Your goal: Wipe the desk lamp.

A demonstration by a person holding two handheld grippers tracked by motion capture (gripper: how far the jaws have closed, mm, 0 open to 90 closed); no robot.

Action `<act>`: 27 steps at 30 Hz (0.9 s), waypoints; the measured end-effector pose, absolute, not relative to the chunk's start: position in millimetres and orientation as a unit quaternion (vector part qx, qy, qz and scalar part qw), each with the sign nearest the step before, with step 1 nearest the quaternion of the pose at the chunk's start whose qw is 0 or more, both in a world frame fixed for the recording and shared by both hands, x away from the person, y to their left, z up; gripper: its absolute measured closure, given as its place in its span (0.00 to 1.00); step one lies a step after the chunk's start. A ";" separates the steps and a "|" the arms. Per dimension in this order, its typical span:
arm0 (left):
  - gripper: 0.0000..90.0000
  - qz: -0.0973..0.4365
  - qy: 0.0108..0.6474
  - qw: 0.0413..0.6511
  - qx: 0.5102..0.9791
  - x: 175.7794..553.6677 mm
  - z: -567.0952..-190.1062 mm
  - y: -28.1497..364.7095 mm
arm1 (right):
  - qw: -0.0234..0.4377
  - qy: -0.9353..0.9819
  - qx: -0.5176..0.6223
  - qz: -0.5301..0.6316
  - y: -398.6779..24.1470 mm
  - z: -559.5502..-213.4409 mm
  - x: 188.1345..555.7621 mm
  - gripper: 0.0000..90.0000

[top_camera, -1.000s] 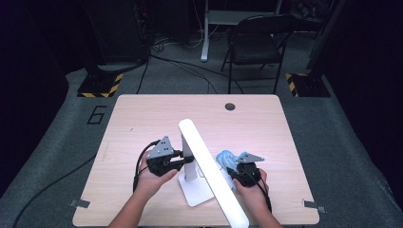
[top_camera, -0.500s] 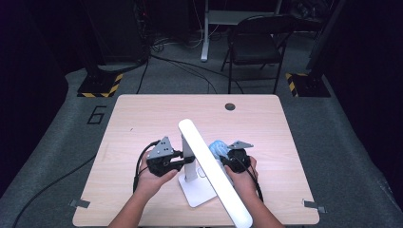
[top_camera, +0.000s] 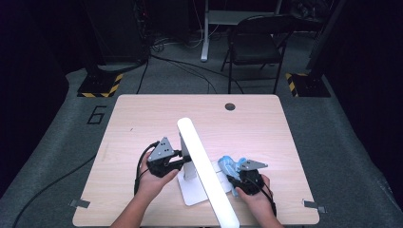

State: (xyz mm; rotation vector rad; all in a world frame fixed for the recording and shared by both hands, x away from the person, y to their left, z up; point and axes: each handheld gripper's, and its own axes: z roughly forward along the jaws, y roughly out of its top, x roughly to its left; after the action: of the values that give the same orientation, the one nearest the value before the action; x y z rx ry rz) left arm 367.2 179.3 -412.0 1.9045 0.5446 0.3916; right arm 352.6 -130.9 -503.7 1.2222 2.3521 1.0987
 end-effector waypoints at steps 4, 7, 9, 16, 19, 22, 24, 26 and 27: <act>0.83 0.161 0.226 0.533 0.799 368.0 -412.1 179.7 | 0.133 0.809 0.421 0.388 -143.9 -504.8 339.3 0.77; 0.84 0.158 0.219 0.536 0.799 369.6 -412.7 179.9 | 0.142 0.797 0.432 0.398 -149.6 -505.5 339.2 0.76; 0.84 0.159 0.217 0.537 0.800 370.0 -412.8 179.9 | 0.151 0.792 0.435 0.401 -152.5 -505.1 342.2 0.76; 0.84 0.167 0.222 0.535 0.798 372.0 -412.9 182.1 | 0.159 0.782 0.447 0.404 -160.0 -506.0 343.4 0.76; 0.84 0.170 0.231 0.534 0.795 373.6 -413.0 184.0 | 0.159 0.776 0.453 0.409 -163.1 -506.2 343.4 0.75; 0.84 0.173 0.236 0.532 0.794 375.6 -413.0 185.8 | 0.161 0.776 0.452 0.409 -163.5 -507.0 343.9 0.75; 0.84 0.177 0.243 0.532 0.792 376.8 -413.0 187.2 | 0.163 0.777 0.450 0.408 -163.5 -506.9 344.0 0.75; 0.84 0.184 0.249 0.527 0.791 377.8 -412.2 189.5 | 0.163 0.777 0.449 0.410 -163.3 -507.2 344.0 0.75; 0.84 0.188 0.252 0.527 0.790 378.4 -412.2 190.3 | 0.162 0.776 0.451 0.410 -163.1 -507.4 344.0 0.75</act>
State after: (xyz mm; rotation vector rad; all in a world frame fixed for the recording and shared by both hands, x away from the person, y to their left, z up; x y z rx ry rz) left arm 378.4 190.3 -412.2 1.8878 0.6018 0.4502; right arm 344.0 -163.1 -507.4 1.2862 2.2150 1.1710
